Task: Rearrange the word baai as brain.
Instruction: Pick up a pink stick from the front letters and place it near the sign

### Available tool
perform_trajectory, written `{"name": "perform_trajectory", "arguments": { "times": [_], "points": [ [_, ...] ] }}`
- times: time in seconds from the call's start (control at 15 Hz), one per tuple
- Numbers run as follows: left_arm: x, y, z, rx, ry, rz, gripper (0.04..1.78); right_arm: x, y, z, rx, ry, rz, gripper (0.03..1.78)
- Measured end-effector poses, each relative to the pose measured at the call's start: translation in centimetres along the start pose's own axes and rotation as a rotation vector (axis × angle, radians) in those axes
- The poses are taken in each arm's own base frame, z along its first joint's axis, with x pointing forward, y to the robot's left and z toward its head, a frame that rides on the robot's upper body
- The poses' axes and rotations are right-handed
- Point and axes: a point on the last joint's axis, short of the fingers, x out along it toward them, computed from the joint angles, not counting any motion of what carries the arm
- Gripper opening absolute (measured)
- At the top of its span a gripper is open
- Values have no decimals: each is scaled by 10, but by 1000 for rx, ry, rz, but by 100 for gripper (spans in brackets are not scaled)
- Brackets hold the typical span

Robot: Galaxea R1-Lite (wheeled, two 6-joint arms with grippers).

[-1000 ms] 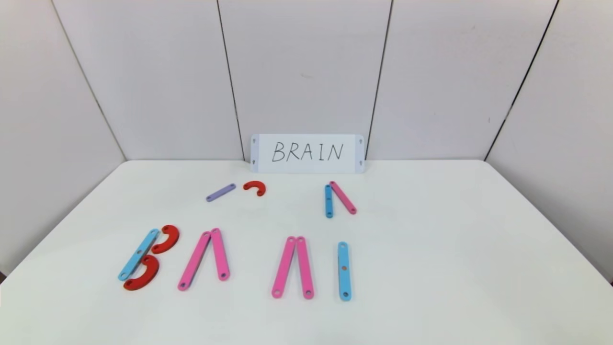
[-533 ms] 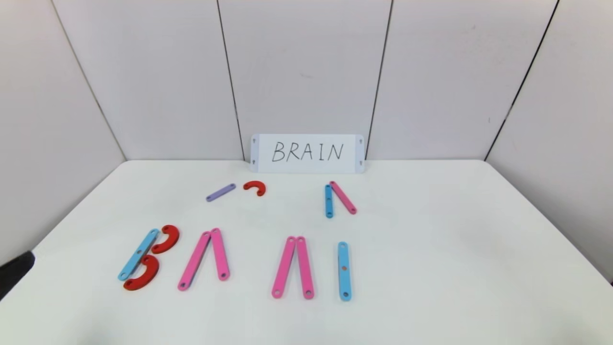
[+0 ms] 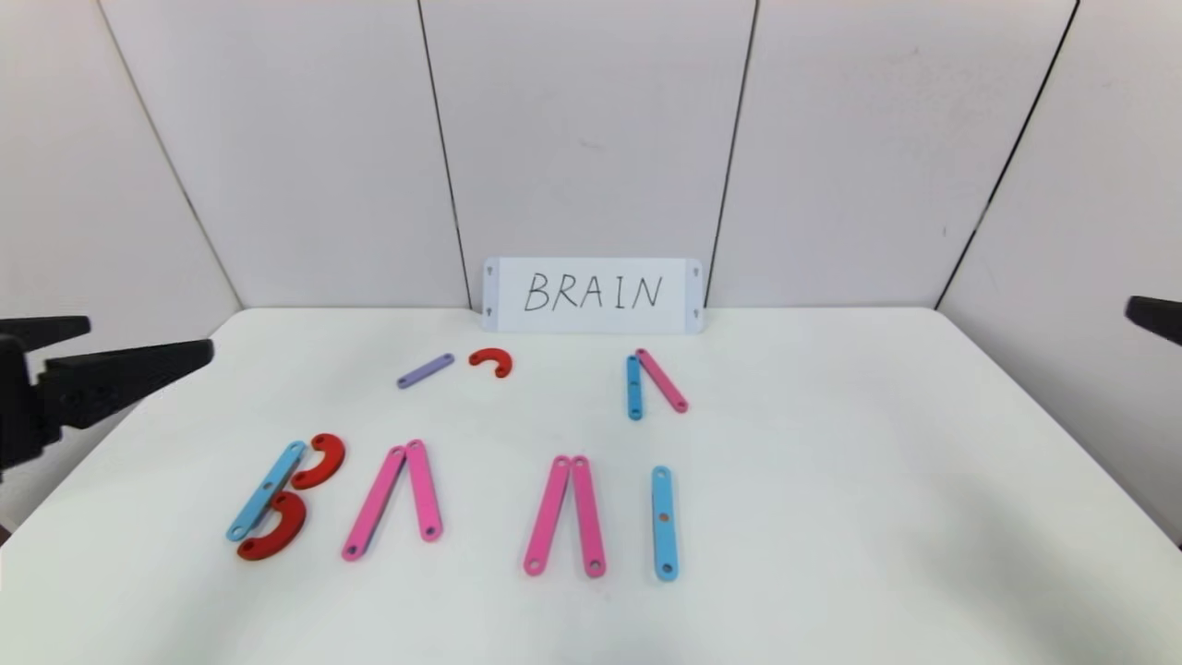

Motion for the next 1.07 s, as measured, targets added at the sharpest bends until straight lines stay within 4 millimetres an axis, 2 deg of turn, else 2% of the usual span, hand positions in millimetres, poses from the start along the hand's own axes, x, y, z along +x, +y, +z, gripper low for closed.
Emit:
{"name": "perform_trajectory", "arguments": {
  "times": [0.2,0.47,0.73,1.07],
  "points": [
    [34,-3,6,8,103,-51,174,41,2,0,5,93,57,173],
    [73,-9,0,17,218,-100,174,94,1,-13,25,236,118,173],
    [87,-12,-14,28,332,-120,174,131,-2,-28,53,338,178,173],
    [103,-18,-36,21,484,-137,174,159,-4,-46,61,386,179,173]
  ]
}}
